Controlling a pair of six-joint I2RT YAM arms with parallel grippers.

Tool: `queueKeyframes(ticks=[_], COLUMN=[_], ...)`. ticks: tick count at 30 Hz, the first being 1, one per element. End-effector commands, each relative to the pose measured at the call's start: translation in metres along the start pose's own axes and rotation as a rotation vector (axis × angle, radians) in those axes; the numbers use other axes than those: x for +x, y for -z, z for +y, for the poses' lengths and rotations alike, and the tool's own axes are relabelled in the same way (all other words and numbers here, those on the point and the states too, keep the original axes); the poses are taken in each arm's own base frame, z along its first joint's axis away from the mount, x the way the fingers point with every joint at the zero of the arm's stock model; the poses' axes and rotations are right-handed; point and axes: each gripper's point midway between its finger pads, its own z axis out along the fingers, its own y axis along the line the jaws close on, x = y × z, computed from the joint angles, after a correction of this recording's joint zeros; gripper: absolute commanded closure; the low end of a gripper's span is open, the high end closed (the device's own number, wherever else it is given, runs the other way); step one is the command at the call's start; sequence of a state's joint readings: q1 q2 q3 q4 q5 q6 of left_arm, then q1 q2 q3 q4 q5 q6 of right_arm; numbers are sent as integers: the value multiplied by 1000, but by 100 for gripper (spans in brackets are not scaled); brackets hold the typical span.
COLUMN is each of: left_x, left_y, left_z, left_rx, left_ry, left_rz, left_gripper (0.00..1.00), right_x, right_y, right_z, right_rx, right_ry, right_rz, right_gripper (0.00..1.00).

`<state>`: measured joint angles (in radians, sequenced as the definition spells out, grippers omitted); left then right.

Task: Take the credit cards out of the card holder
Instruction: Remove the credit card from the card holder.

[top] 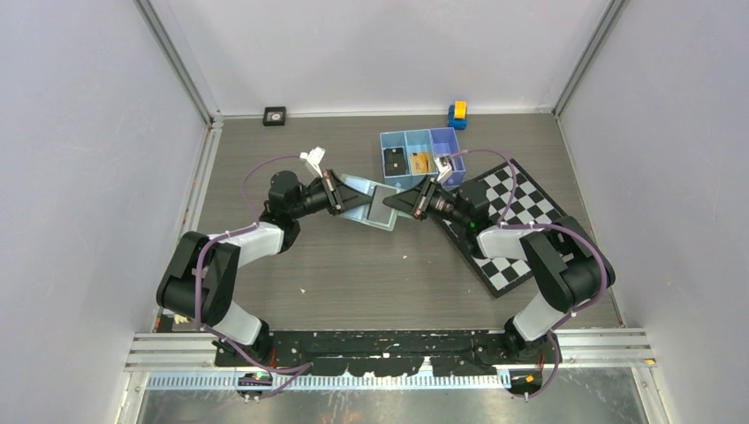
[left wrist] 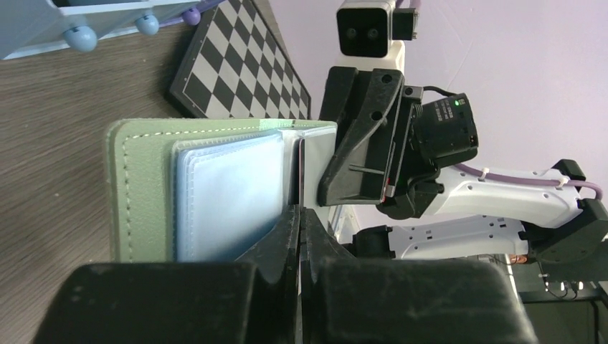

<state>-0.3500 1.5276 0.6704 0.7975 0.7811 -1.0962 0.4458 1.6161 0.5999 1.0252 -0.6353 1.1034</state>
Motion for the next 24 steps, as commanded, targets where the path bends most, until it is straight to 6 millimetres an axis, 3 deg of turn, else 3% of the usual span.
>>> queueKeyframes(ticks=[1,6,11,15,20,24], left_x=[-4,-1,5,12,23,29], left_y=[5,1,-1,-5,-16,-21], left_z=[-15,-7,-2,5,-2,-13], left_rx=[39,21,5,-34,0,56], left_ry=[-49,-10,-2,2,0,-5], left_rz=[-3,29,57,95,161,197], left_gripper=[100,99,76,68,67,76], right_x=[-2,-2,-3,-3,-2,-2], right_y=[-5,-5,-1,1,-1,-1], right_z=[24,32,45,50,48,45], right_rx=[-70,-110,-158,-182,-176,-163], right_ry=[46,46,62,67,58,59], right_rz=[10,13,7,6,12,11], right_gripper=[96,100,100,100,100,99])
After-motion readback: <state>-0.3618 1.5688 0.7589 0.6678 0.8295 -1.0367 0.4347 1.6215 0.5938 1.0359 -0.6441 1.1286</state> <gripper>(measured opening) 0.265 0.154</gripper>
